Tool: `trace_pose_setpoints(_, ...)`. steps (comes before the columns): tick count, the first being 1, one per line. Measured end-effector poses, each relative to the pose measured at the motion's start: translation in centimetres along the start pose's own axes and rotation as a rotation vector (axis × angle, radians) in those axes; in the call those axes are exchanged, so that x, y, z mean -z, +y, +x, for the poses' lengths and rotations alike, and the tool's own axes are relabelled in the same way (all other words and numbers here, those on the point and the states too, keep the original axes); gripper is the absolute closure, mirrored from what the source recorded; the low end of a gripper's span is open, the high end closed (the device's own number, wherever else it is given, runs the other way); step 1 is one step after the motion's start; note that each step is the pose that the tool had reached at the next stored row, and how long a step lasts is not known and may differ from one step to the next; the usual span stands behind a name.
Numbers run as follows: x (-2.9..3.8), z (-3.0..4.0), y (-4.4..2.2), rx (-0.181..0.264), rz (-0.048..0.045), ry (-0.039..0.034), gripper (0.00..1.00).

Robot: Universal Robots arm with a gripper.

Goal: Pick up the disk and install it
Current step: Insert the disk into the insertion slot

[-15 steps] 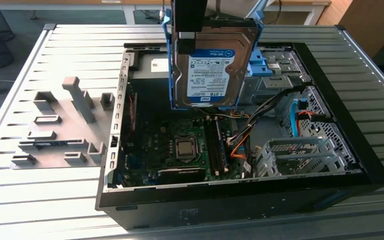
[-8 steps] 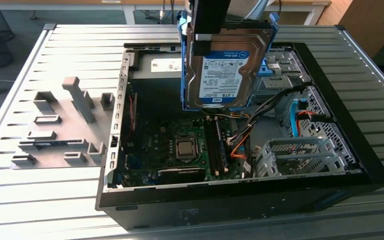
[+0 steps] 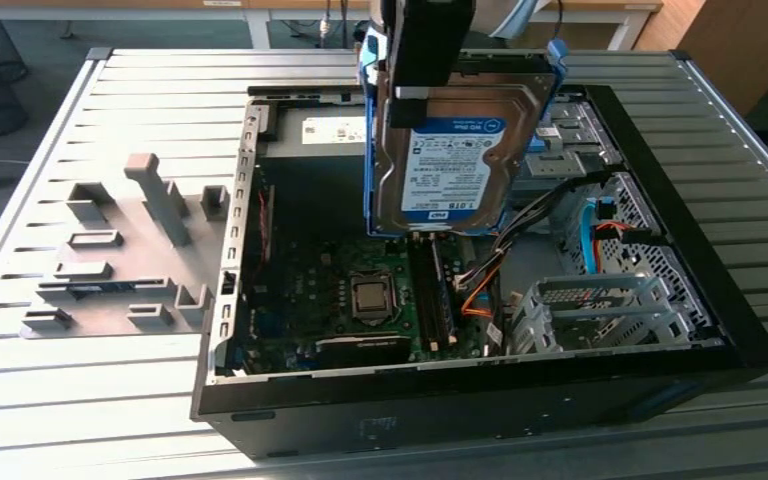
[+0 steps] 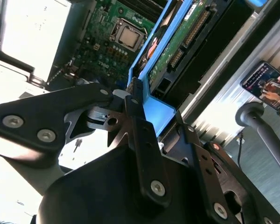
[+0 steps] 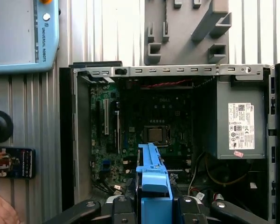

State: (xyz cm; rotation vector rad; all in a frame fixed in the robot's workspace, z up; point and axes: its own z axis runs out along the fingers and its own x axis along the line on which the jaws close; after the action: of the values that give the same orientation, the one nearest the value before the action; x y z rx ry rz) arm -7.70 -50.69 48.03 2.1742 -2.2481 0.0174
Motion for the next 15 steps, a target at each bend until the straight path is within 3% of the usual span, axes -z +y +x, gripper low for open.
trace_pose_setpoints(7, -0.18, 1.66, -0.06, 0.0, -0.0001, -0.0001, 0.64)
trace_pose_setpoints(15, 0.3, 1.82, -0.08, 0.0, 0.0002, -0.0003, 0.64)
